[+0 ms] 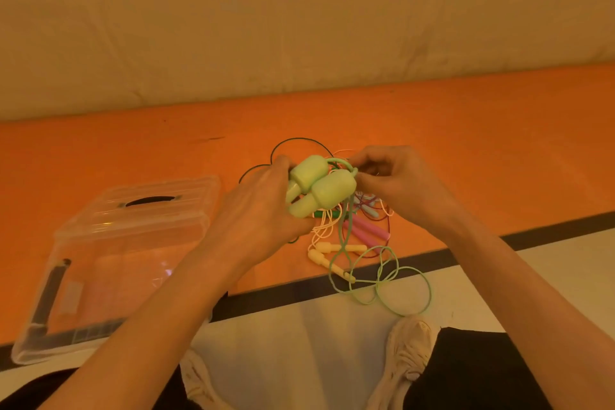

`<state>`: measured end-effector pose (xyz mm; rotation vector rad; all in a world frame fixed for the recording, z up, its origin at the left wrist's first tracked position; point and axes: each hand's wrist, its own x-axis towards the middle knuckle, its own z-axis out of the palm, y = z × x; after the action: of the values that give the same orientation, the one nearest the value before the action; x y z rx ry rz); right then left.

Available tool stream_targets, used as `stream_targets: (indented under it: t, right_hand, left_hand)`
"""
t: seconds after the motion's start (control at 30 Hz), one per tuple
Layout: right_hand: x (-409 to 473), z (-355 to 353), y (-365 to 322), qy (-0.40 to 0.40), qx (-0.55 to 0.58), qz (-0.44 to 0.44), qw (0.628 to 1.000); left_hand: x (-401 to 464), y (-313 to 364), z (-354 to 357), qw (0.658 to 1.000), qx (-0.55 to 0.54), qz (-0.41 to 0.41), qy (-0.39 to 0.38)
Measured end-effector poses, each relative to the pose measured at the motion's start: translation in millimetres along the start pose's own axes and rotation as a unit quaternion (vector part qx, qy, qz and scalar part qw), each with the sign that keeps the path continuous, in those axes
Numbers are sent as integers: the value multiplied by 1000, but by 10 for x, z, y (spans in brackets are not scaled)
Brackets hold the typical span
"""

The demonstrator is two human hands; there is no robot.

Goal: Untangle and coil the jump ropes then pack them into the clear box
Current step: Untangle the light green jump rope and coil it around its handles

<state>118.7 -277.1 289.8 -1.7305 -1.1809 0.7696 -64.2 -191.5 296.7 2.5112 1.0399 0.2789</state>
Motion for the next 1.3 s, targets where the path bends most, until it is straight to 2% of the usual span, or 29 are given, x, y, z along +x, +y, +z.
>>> stream_targets:
  t: [0.1, 0.17, 0.47, 0.6, 0.67, 0.77, 0.83, 0.93, 1.1, 1.2, 1.3]
  right_hand:
    - [-11, 0, -26, 7, -5, -1, 1000]
    - [-25, 24, -37, 4, -15, -3, 1000]
    - [14, 56, -117, 15, -38, 9, 999]
    - [36, 35, -143, 32, -47, 5, 998]
    - [45, 29, -131, 42, -61, -1, 997]
    - [50, 21, -114, 69, -59, -1, 996]
    - [40, 25, -113, 71, -27, 9, 997]
    - [15, 36, -131, 55, 83, 29, 995]
    - [2, 65, -177, 19, 279, 73, 957]
    - [11, 94, -188, 9, 346, 103, 933]
    - [11, 106, -211, 19, 379, 128, 916]
  left_hand:
    - [3, -123, 31, 990, 88, 40, 103]
    - [-3, -163, 32, 986, 87, 65, 123]
    - [-120, -71, -34, 999, -17, 23, 38]
    - [-114, -5, -87, 989, -150, 5, -5]
    - [-117, 3, -92, 988, -155, 2, -12]
    - [-122, -48, -84, 994, -102, 24, -9]
    - [-126, -80, -92, 995, -90, 42, -5]
    - [-117, -91, -121, 993, -108, 41, -12]
    - [-114, -43, -56, 986, -157, 37, -35]
    - [-107, -50, 14, 984, -168, 53, -26]
    - [-84, -61, 55, 972, -225, 60, -37]
